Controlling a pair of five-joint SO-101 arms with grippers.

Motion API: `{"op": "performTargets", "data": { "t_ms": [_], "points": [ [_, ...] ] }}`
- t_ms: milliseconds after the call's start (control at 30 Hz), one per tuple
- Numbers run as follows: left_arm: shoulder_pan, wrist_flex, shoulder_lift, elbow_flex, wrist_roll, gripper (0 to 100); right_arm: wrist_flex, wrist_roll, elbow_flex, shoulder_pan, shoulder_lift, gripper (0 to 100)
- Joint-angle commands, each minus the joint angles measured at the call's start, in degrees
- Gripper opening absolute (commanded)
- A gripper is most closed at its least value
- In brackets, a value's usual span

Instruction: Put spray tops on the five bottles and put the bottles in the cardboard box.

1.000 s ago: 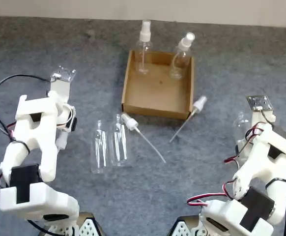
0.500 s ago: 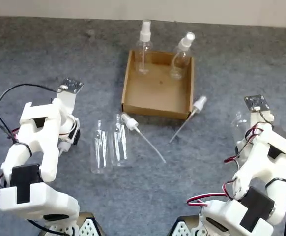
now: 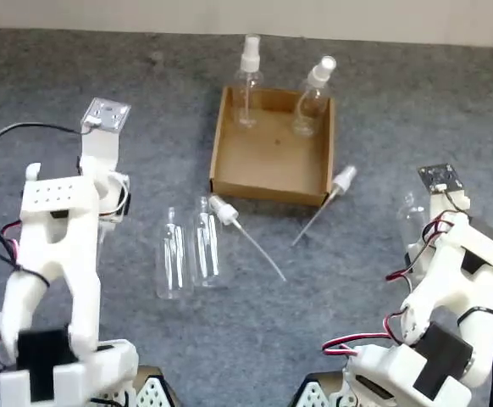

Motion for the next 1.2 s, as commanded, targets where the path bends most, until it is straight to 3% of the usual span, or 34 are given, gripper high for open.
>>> {"op": "performTargets", "data": {
  "t_ms": [0, 100, 333, 700, 1033, 1167],
  "points": [
    [3.47, 0.53, -6.64, 1.1, 4.48, 1, 0.22, -2.46, 1.63, -1.01, 0.48, 20.1],
    [5.41, -3.08, -9.1, 3.74, 9.76, 1, 0.22, -2.37, 1.63, -1.01, 0.48, 25.6],
    [5.58, -16.7, -13.14, 11.47, 19.78, 1, 5.58, -2.73, -3.12, -3.03, 0.48, 26.3],
    [5.49, -24.88, -15.78, 20.7, 21.54, 1, 16.57, -3.16, -16.13, -4.62, 0.57, 26.6],
    [5.23, -25.49, -15.78, 22.11, 21.45, 1, 16.31, -20.48, -31.08, -7.78, 1.8, 26.7],
    [5.23, -25.49, -15.78, 22.2, 21.45, 1, 16.31, -22.86, -36.53, -7.87, 9.36, 26.5]
  ]
}}
